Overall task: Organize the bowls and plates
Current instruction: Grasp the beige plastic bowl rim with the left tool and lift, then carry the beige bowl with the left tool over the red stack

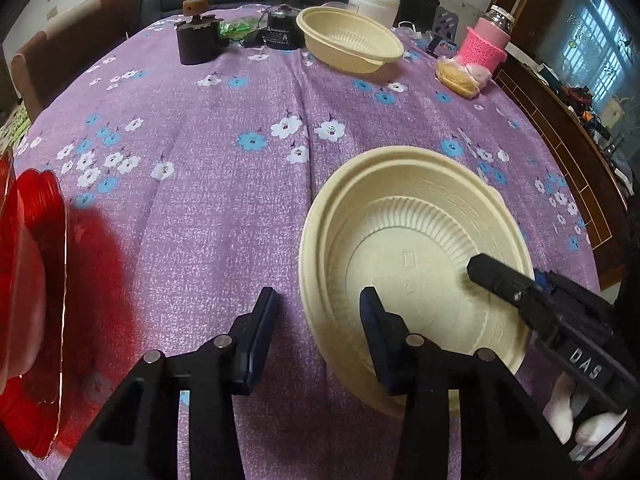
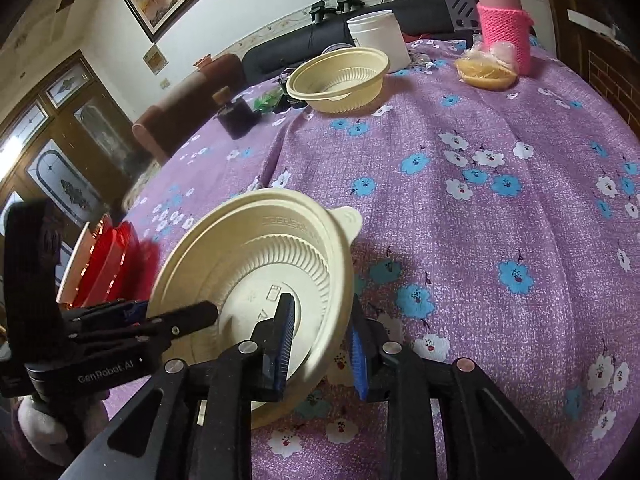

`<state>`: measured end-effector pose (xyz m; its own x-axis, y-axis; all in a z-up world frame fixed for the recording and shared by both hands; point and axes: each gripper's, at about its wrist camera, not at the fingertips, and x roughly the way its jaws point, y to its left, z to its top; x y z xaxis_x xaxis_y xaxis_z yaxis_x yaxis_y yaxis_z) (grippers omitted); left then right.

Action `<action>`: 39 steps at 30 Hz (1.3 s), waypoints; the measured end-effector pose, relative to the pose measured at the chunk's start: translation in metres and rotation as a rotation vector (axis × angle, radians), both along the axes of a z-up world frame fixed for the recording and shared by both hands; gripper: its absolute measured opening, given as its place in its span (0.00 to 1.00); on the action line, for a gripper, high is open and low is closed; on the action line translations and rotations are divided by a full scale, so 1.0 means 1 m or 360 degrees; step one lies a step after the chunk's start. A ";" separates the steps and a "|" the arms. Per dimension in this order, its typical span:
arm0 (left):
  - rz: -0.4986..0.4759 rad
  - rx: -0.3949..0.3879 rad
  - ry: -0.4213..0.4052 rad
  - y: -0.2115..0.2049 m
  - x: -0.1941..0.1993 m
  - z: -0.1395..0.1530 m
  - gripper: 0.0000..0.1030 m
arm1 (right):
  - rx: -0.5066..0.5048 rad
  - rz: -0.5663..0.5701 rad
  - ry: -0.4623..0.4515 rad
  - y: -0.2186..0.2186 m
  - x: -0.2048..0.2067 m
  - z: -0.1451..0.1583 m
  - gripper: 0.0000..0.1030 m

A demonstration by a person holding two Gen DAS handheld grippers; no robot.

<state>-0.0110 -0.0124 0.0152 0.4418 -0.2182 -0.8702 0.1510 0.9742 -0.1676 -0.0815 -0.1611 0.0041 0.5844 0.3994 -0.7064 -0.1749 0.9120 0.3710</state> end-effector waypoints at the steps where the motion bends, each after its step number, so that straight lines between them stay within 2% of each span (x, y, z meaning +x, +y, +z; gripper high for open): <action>1: 0.0002 -0.0004 0.0008 -0.001 0.000 -0.001 0.40 | -0.0011 -0.0003 -0.0003 0.001 -0.001 -0.001 0.26; 4: -0.0040 0.0025 -0.0007 -0.008 -0.003 0.000 0.38 | -0.0040 -0.0009 -0.0033 0.006 -0.004 -0.001 0.22; 5: -0.0058 0.0032 -0.0016 -0.010 -0.004 0.000 0.26 | -0.0057 -0.0010 -0.0050 0.008 -0.005 -0.001 0.20; 7: -0.0052 0.0111 -0.0072 -0.011 -0.010 0.004 0.23 | -0.0074 -0.0013 -0.0087 0.012 -0.008 0.001 0.19; 9: -0.0046 0.0130 -0.0117 -0.009 -0.014 0.009 0.18 | -0.0092 -0.0015 -0.0110 0.015 -0.009 0.001 0.19; 13: -0.0011 0.0104 -0.0162 0.004 -0.026 0.020 0.18 | -0.0059 0.0030 -0.0129 0.021 -0.011 0.000 0.19; 21: 0.0040 0.0153 -0.0256 0.025 -0.058 0.033 0.18 | -0.0061 0.0137 -0.0214 0.047 -0.025 0.007 0.19; 29: 0.0086 0.0237 -0.0409 0.049 -0.089 0.054 0.18 | -0.0038 0.0148 -0.0264 0.076 -0.048 0.022 0.19; 39: 0.0175 0.0192 -0.0482 0.086 -0.112 0.069 0.18 | -0.0116 0.0213 -0.0322 0.115 -0.064 0.043 0.19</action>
